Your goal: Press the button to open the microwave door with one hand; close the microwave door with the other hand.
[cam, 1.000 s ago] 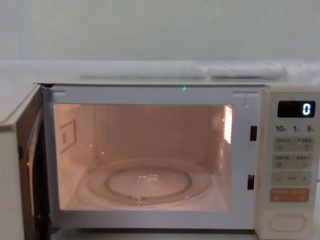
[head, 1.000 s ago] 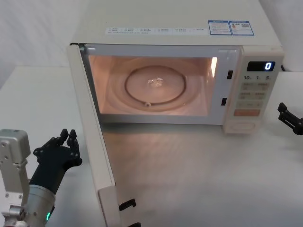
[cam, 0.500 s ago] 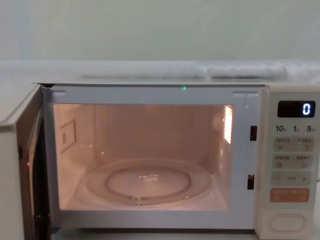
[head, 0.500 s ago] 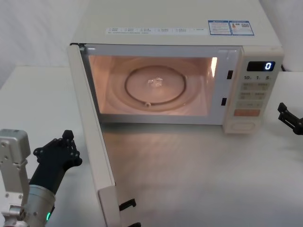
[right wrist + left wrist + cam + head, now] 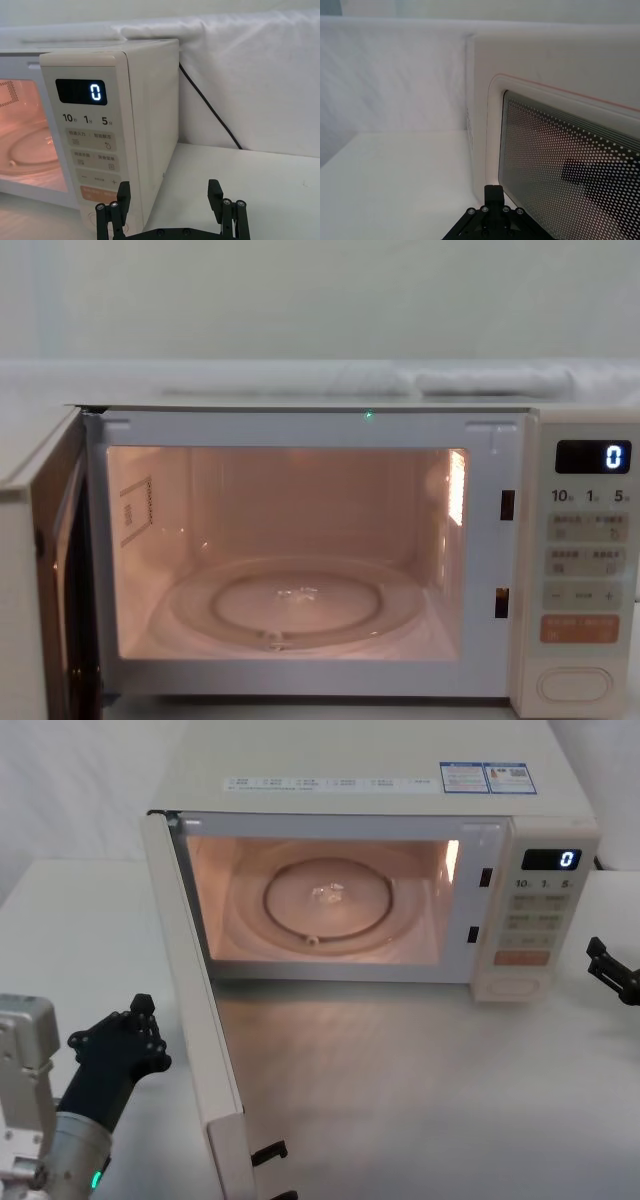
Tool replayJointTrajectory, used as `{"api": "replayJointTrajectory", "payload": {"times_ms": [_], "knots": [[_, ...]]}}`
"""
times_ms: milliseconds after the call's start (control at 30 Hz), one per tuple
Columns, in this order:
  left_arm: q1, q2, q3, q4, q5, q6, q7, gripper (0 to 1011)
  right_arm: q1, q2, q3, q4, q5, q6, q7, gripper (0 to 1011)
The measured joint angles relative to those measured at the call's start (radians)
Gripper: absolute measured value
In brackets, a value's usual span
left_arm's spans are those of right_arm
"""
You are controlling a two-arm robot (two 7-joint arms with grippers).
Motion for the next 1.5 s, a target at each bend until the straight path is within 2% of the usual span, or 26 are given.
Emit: {"api": "replayJointTrajectory", "payload": {"times_ms": [167, 333, 367, 467, 500, 667, 800, 833, 900, 1100, 1200, 1233, 1367, 1500], "knots": [[0.022, 0.01, -0.029, -0.022, -0.004, -0.015, -0.034, 0, 0.0, 0.0, 0.0, 0.0, 0.0, 0.0, 0.0, 1002], [0.065, 0.027, -0.086, -0.059, -0.02, -0.031, -0.075, 0, 0.0, 0.0, 0.0, 0.0, 0.0, 0.0, 0.0, 1002], [0.065, 0.027, -0.086, -0.059, -0.02, -0.031, -0.075, 0, 0.0, 0.0, 0.0, 0.0, 0.0, 0.0, 0.0, 1002], [0.099, 0.039, -0.132, -0.086, -0.051, -0.039, -0.112, 0, 0.0, 0.0, 0.0, 0.0, 0.0, 0.0, 0.0, 1002], [0.099, 0.039, -0.132, -0.086, -0.051, -0.039, -0.112, 0, 0.0, 0.0, 0.0, 0.0, 0.0, 0.0, 0.0, 1002], [0.16, 0.076, -0.205, -0.133, -0.12, -0.061, -0.203, 0, 0.0, 0.0, 0.0, 0.0, 0.0, 0.0, 0.0, 1002], [0.203, 0.117, -0.244, -0.161, -0.174, -0.083, -0.28, 0, 0.0, 0.0, 0.0, 0.0, 0.0, 0.0, 0.0, 1002], [0.203, 0.117, -0.244, -0.161, -0.174, -0.083, -0.28, 0, 0.0, 0.0, 0.0, 0.0, 0.0, 0.0, 0.0, 1002], [0.232, 0.148, -0.268, -0.179, -0.223, -0.103, -0.34, 0, 0.0, 0.0, 0.0, 0.0, 0.0, 0.0, 0.0, 1002], [0.276, 0.215, -0.297, -0.204, -0.324, -0.134, -0.468, 0, 0.0, 0.0, 0.0, 0.0, 0.0, 0.0, 0.0, 1002], [0.289, 0.249, -0.304, -0.214, -0.358, -0.139, -0.518, 0, 0.0, 0.0, 0.0, 0.0, 0.0, 0.0, 0.0, 1002], [0.289, 0.249, -0.304, -0.214, -0.358, -0.139, -0.518, 0, 0.0, 0.0, 0.0, 0.0, 0.0, 0.0, 0.0, 1002], [0.294, 0.289, -0.304, -0.225, -0.39, -0.138, -0.561, 0, 0.0, 0.0, 0.0, 0.0, 0.0, 0.0, 0.0, 1002], [0.274, 0.314, -0.275, -0.225, -0.403, -0.133, -0.573, 0, 0.0, 0.0, 0.0, 0.0, 0.0, 0.0, 0.0, 1002]]}}
